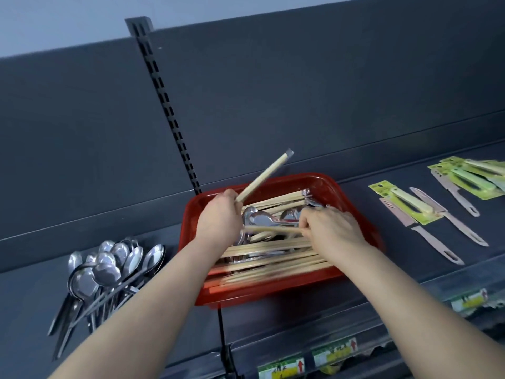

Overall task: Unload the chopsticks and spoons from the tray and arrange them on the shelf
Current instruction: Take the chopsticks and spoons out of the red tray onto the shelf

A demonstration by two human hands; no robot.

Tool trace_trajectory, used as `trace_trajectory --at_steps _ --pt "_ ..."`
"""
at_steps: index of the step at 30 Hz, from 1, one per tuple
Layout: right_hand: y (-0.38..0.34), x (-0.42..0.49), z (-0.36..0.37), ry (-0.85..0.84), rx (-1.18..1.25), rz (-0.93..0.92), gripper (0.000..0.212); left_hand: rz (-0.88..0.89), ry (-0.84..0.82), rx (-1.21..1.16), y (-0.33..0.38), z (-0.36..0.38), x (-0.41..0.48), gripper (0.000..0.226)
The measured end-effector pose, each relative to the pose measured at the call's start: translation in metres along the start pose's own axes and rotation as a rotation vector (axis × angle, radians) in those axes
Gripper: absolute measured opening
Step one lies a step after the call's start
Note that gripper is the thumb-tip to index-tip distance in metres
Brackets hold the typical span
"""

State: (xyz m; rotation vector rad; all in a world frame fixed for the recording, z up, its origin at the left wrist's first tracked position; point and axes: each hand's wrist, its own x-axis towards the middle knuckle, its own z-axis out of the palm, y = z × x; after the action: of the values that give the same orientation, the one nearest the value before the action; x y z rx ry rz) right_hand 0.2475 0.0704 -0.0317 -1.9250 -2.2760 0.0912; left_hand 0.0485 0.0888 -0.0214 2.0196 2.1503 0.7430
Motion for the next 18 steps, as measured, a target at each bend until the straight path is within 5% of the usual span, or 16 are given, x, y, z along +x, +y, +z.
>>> trace_trajectory --at_steps 6,15,18 --pt "-0.008 0.019 0.020 -0.155 -0.090 -0.029 0.028 0.035 0.172 0.012 -0.002 -0.008 -0.003 0.021" --pt "-0.007 0.026 0.006 -0.162 -0.056 0.119 0.025 0.031 -0.008 -0.035 -0.017 -0.008 -0.011 0.011" --pt "0.001 0.029 -0.005 -0.146 0.089 0.176 0.021 0.034 -0.212 -0.019 -0.013 -0.008 -0.013 0.009"
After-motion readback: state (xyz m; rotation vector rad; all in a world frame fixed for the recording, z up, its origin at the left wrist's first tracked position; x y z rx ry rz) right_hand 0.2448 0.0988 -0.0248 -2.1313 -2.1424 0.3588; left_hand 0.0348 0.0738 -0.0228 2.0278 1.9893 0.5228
